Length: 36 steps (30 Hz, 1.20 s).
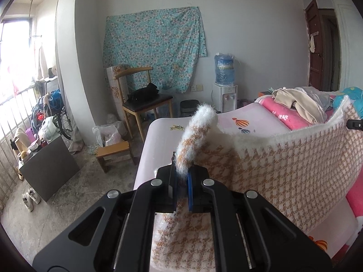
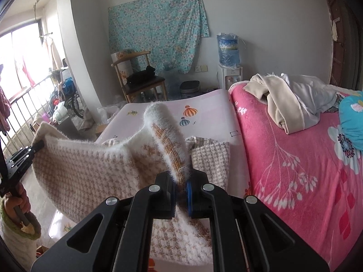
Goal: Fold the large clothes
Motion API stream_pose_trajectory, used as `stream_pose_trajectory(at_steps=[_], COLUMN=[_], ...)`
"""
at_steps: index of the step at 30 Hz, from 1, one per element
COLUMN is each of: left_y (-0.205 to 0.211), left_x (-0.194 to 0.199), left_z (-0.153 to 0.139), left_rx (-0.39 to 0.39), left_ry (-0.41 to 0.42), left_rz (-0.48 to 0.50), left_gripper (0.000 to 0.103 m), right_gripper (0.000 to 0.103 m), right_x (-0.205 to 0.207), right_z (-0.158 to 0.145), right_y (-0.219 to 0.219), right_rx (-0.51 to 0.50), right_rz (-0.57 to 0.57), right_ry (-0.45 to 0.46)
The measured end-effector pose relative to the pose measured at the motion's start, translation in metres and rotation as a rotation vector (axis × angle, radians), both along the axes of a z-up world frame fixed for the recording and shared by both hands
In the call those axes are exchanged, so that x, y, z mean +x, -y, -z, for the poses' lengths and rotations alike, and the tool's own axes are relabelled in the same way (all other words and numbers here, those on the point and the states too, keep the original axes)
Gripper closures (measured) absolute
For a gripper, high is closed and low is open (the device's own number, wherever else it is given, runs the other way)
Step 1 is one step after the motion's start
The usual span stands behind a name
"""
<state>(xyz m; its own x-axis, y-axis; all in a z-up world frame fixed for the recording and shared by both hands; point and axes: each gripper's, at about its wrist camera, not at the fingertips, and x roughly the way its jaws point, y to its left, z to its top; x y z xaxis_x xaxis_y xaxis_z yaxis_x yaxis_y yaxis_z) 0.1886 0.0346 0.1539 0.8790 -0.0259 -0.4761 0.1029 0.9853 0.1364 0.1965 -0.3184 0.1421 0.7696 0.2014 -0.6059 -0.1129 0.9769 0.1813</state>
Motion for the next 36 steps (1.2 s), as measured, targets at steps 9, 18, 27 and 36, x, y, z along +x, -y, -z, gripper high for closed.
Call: stream_pose_trajectory(at_steps=[9,18,27,36], left_y=[0.006,-0.018,-0.016,0.018], left_x=[0.15,0.249,0.22,0.241], left_z=[0.023,0.16,0.094,0.157], left_rx=[0.08,0.047,-0.02,-0.084], left_ry=[-0.135,-0.496,-0.326,-0.508], left_rz=[-0.009,-0.074,-0.021,0.011], left_gripper=[0.097,0.075,0.054,0.035], right_gripper=[0.096,0.068,0.046,0.043], right_x=[0.156,0.263,0.241,0.257], right_z=[0.019,0.161,0.088,0.159], right_y=[0.003,0.003,-0.016,-0.062], right_rx=[0.052,0.08,-0.014,-0.103], right_rz=[-0.042,-0.05,-0.122,-0.224], right_ry=[-0.095,-0.414,-0.177,-0.318])
